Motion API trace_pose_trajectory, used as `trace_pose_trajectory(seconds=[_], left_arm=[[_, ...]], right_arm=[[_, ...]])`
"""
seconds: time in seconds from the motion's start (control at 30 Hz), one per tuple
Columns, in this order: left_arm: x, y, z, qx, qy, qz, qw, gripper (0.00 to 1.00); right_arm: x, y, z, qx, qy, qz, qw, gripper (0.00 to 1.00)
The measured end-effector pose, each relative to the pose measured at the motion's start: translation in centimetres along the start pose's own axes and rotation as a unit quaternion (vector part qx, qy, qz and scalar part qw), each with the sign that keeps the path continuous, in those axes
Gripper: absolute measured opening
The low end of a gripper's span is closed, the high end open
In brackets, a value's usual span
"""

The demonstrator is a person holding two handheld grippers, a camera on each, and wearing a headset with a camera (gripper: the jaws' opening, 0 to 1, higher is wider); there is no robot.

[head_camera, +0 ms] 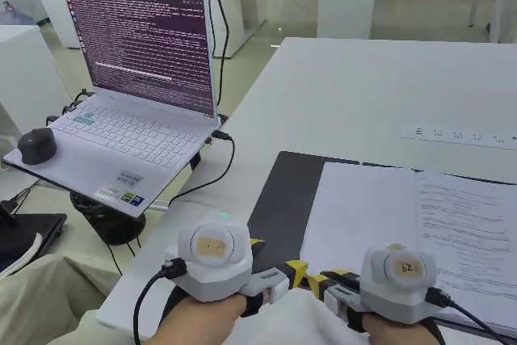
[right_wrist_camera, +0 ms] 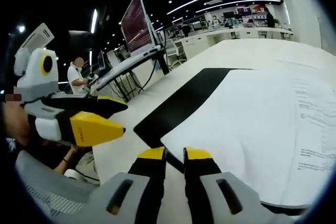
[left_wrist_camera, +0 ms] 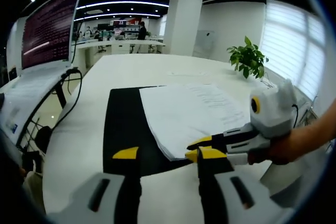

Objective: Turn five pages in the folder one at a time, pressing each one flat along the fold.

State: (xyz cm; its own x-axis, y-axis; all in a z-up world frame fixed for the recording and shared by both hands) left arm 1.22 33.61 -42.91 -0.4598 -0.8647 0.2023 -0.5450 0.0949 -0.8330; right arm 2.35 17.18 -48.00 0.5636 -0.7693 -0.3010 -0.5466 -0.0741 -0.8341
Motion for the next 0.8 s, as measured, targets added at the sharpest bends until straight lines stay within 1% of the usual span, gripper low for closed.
trace_pose_trajectory(seconds=[0.07,0.1,0.17,0.23,0.27,0.33,0.43,0.5,0.6,0.63,0.8], left_arm=[[0.3,0.0,1.0,-0.006,0.005,0.010,0.9999,0.41],[0.5,0.0,1.4,-0.011,0.010,0.018,0.9997,0.42],[1.0,0.1,2.7,-0.016,0.017,0.036,0.9991,0.42],[1.4,0.3,3.9,-0.028,0.021,0.051,0.9981,0.43],[1.7,0.5,4.6,-0.032,0.023,0.059,0.9975,0.42],[2.0,0.7,5.7,-0.037,0.022,0.065,0.9970,0.41],[2.4,0.8,6.9,-0.038,0.018,0.070,0.9967,0.41],[2.4,0.9,7.6,-0.040,0.013,0.070,0.9967,0.40],[2.5,1.1,8.3,-0.044,0.007,0.071,0.9965,0.38],[2.5,1.3,8.6,-0.047,0.006,0.066,0.9967,0.38],[2.5,1.9,9.1,-0.053,-0.007,0.065,0.9964,0.37]], right_arm=[[0.9,-0.3,-1.0,0.015,0.014,-0.001,0.9998,0.12],[1.3,-0.6,-1.8,0.021,0.021,0.004,0.9995,0.12],[2.0,-0.9,-2.7,0.035,0.035,0.010,0.9987,0.12],[3.1,-1.2,-3.6,0.050,0.052,0.015,0.9973,0.11],[3.7,-1.3,-4.2,0.057,0.060,0.018,0.9964,0.10],[4.7,-1.5,-5.0,0.063,0.072,0.020,0.9952,0.07],[6.0,-1.7,-6.0,0.074,0.090,0.024,0.9929,0.07],[6.8,-1.7,-6.4,0.075,0.100,0.028,0.9917,0.06],[7.5,-1.7,-6.8,0.078,0.106,0.032,0.9908,0.05],[7.8,-1.8,-7.0,0.078,0.110,0.032,0.9903,0.06],[8.6,-1.7,-7.0,0.080,0.115,0.033,0.9896,0.05]])
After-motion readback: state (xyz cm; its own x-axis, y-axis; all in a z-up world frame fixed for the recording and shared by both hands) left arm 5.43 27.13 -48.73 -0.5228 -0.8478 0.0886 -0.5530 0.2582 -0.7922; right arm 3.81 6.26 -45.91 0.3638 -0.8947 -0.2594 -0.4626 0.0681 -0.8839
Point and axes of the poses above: the centre of the closed fingertips' face, and the gripper's own axes: z roughly forward along the fingers, x roughly to its right, y roughly out of its underside, the point moved 10 cm from there along -z, roughly backward along the fingers, and after that the axes turned 3 degrees about -z, right-handed, at the moved point
